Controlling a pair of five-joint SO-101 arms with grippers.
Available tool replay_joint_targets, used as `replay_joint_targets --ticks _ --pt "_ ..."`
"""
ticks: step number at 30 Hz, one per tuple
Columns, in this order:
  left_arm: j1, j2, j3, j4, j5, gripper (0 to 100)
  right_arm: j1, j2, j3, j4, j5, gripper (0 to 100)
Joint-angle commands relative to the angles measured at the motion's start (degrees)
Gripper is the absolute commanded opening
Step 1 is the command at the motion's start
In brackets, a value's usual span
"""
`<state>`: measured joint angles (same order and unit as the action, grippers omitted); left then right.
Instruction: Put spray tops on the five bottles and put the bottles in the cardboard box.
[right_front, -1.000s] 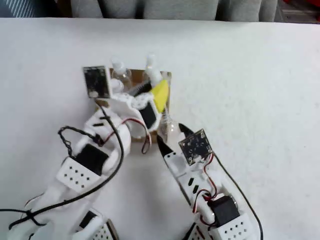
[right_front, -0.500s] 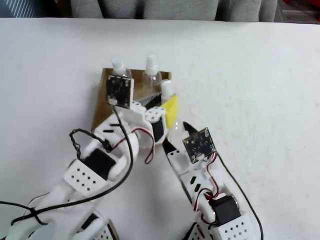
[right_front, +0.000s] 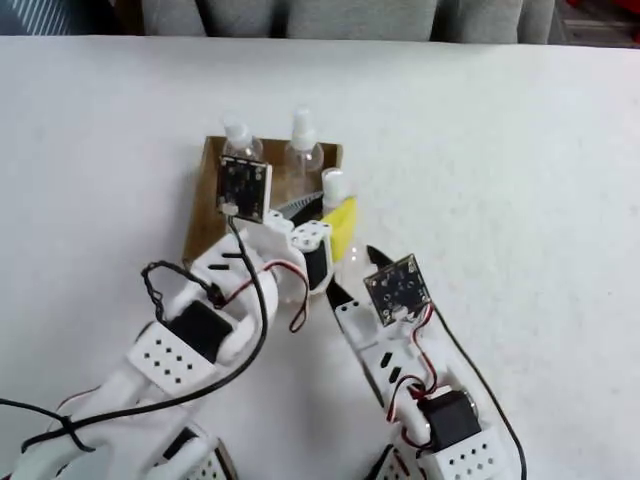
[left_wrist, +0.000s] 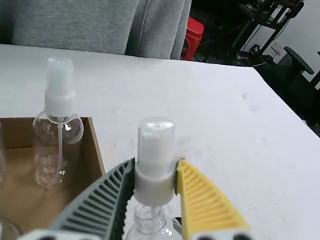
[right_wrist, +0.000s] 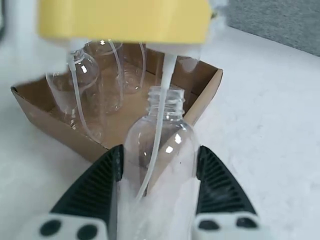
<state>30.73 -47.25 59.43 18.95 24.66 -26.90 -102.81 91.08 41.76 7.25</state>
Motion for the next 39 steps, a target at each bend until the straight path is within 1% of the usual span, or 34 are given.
replay_joint_targets --ticks 1,6,11,19,23,39 --pt "1.89 -1.36 0.09 -0.79 -0.62 4 0.66 -0.57 -0.88 -0.22 -0.35 1.6" --pt "1.89 -1.71 1.14 -1.41 -0.7 4 0.75 -0.57 -0.88 -0.22 -0.35 1.5" --pt "1.63 -1.19 1.58 -5.36 -0.26 4 0.66 -0.57 -1.05 -0.22 -0.35 1.5" --pt "1.63 -1.19 1.58 -4.75 -0.62 4 0.84 -0.57 -1.49 0.13 -0.35 1.5" --pt "1.8 -1.19 1.49 -3.69 -0.62 4 2.86 -0.66 -1.67 -0.31 -0.35 1.5" --pt "1.98 -1.1 1.32 -3.69 -0.62 4 1.8 -0.66 -3.08 1.63 -0.35 1.5"
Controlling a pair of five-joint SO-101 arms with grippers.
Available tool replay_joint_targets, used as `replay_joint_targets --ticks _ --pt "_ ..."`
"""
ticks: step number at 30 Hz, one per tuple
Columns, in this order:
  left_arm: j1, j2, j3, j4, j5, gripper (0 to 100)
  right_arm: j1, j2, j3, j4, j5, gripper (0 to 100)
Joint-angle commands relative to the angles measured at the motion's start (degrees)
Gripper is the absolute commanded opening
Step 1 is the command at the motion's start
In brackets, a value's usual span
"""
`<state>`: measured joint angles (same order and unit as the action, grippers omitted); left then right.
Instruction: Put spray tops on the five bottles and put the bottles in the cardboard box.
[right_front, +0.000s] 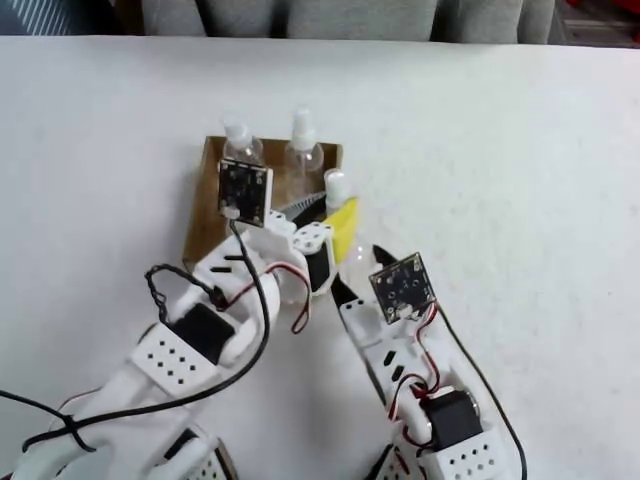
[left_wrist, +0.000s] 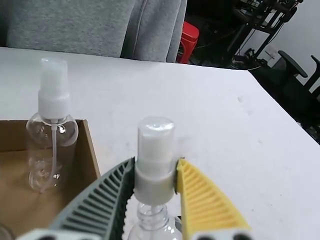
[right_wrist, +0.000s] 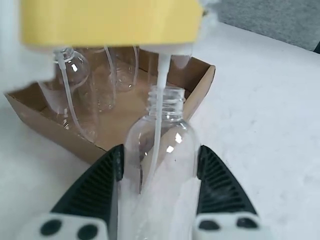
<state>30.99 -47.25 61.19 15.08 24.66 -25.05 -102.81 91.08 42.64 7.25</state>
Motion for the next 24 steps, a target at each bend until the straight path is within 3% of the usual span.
replay_joint_targets --ticks 1,20,24 --pt "1.8 -1.1 -0.35 0.18 -0.62 4 -0.22 -0.66 -3.52 1.63 -0.26 1.5" --pt "2.42 6.11 -2.2 -0.97 -0.79 4 -0.13 -0.66 -6.15 5.05 1.93 1.5" --pt "3.65 6.11 -1.93 -0.97 -5.27 10 -0.04 -0.66 -6.15 5.05 1.93 1.5"
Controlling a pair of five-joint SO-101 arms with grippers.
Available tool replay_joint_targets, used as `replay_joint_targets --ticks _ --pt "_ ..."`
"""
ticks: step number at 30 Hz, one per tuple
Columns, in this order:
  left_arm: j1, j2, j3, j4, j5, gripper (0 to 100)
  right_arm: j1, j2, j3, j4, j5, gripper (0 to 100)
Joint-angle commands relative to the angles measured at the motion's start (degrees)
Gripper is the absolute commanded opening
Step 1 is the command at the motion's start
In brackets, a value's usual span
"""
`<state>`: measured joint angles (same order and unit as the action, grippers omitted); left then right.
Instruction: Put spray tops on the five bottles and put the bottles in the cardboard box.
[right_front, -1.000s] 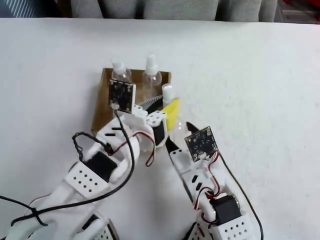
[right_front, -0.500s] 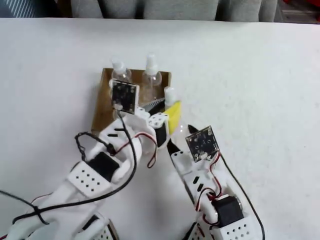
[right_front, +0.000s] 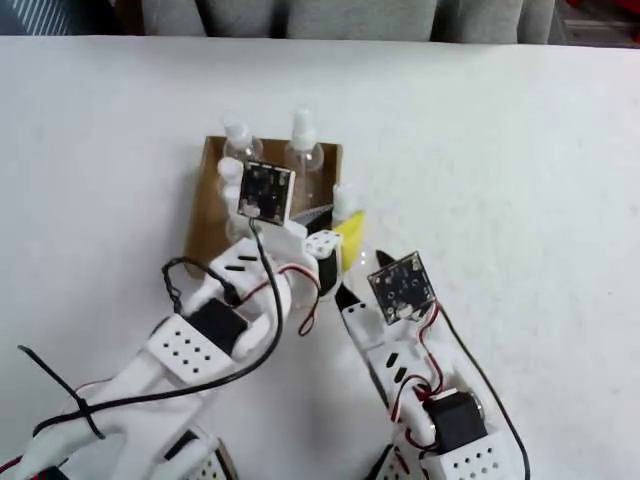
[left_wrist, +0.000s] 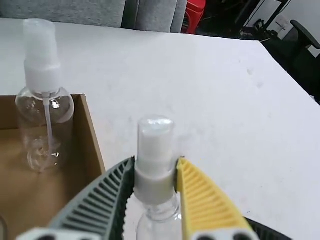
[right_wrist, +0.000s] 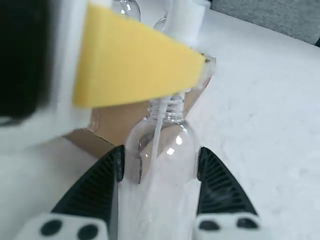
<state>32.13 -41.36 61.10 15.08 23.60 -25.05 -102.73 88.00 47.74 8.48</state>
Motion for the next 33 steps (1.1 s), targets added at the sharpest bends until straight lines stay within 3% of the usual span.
replay_joint_targets --ticks 1,5,25,33 --pt "2.77 0.22 -1.76 -0.88 -4.66 13 -0.04 -0.75 -3.08 -0.04 0.7 1.5" --pt "3.12 0.22 -0.7 -0.18 -3.69 23 0.04 -0.75 -3.08 -0.04 0.7 1.5" --pt "2.77 -0.48 -0.62 0.26 -4.13 24 14.29 -0.48 -1.41 -9.27 -6.59 1.5" --pt "3.3 -16.4 1.23 10.81 -4.22 23 18.42 -0.4 1.67 -16.31 -8.53 1.5"
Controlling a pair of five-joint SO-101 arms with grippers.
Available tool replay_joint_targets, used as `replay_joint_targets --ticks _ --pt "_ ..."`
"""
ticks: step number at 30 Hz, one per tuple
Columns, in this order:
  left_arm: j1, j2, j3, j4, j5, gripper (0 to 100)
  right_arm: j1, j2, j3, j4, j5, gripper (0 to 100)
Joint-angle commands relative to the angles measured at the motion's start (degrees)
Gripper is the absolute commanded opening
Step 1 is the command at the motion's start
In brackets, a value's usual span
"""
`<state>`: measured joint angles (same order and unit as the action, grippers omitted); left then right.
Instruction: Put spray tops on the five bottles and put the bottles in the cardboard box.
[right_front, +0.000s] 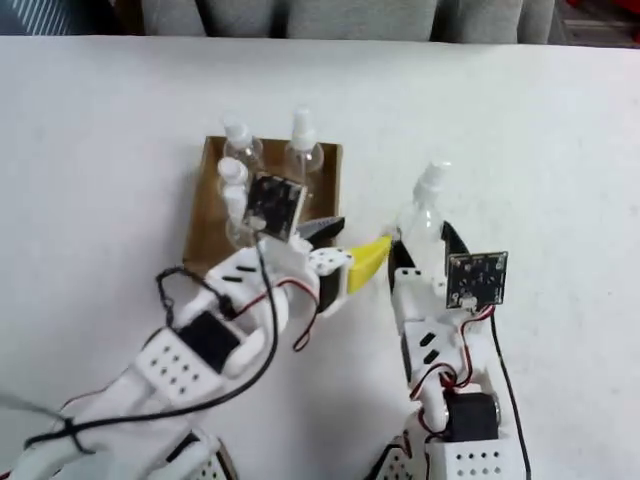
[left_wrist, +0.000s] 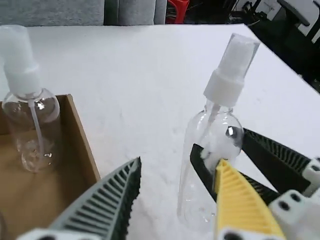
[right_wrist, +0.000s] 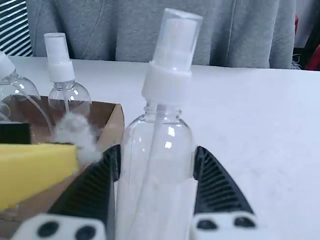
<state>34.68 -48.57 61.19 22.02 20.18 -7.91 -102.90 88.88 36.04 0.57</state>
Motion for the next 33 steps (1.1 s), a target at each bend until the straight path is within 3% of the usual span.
replay_joint_targets --ticks 1,7,9,14,21,33 --pt "0.75 -11.12 2.02 3.87 -0.79 23 1.36 -0.22 1.14 -5.32 -0.62 1.5" --pt "3.74 -18.68 4.92 3.96 -0.97 1 1.36 -0.22 1.32 -5.93 -0.62 1.5" --pt "4.97 -18.68 5.54 4.4 -2.11 5 1.36 -0.22 1.32 -5.93 -0.62 1.5" --pt "9.27 -19.12 9.58 4.31 -4.22 2 0.13 -0.22 0.97 -10.07 -1.05 1.5" --pt "17.19 -19.12 13.63 3.87 -8.18 2 -9.63 -0.13 -2.2 -11.47 -0.7 1.5" --pt "17.01 -18.68 15.03 1.14 -8.26 2 -13.49 -0.13 -8.26 -3.82 -4.48 1.5"
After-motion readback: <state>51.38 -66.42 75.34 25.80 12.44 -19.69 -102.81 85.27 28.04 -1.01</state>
